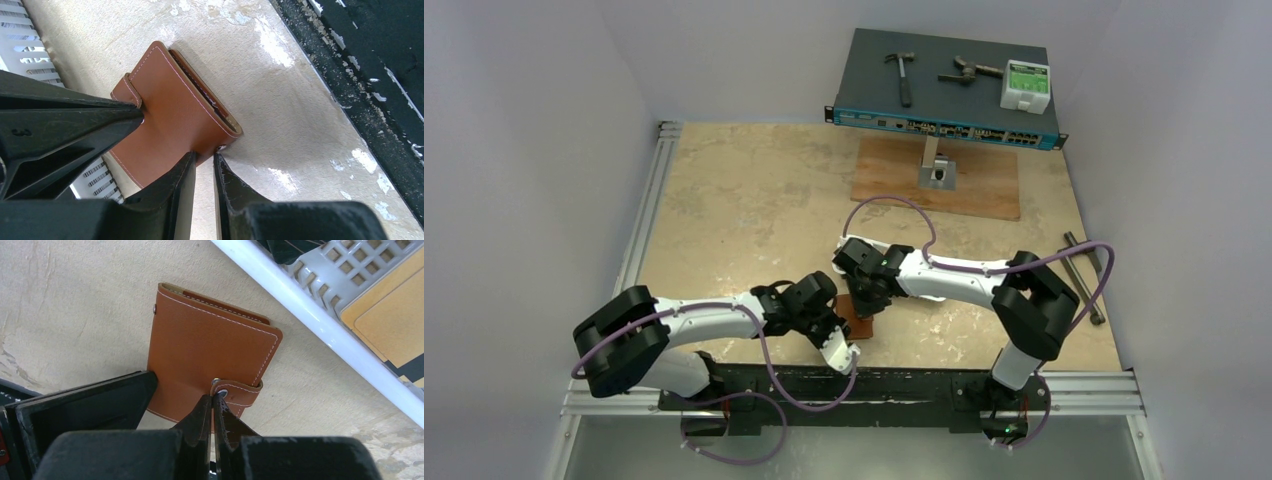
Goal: Put the credit cards into the card holder
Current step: Close the card holder at the center of the board.
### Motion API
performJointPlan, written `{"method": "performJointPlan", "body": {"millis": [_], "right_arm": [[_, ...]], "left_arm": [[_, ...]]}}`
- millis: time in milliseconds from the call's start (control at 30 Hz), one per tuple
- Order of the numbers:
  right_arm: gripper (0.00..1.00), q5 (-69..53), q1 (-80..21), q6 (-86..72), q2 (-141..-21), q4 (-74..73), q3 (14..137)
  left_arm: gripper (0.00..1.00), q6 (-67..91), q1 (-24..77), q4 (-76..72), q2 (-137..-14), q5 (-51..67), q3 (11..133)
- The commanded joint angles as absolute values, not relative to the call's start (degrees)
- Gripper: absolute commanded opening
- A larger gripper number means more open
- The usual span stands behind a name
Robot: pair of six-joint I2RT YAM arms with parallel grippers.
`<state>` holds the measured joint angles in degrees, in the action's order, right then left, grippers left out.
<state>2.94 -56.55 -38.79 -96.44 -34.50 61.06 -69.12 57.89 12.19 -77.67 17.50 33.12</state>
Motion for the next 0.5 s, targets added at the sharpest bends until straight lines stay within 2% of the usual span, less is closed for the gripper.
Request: {"method": "performJointPlan", "body": {"millis": [0, 467], "right_arm": [[0.00, 1.03, -56.41, -36.77, -97.44, -33.31, 61.73], [0.00, -0.01, -56.31, -37.03, -99.14, -32.31, 63.09]], "left_arm": [[0.19, -70.40, 58.01, 10.59, -78.49, 17.77, 35.03], [0.18, -70.63, 58.01, 11.90, -78.10, 18.49, 34.47]]}}
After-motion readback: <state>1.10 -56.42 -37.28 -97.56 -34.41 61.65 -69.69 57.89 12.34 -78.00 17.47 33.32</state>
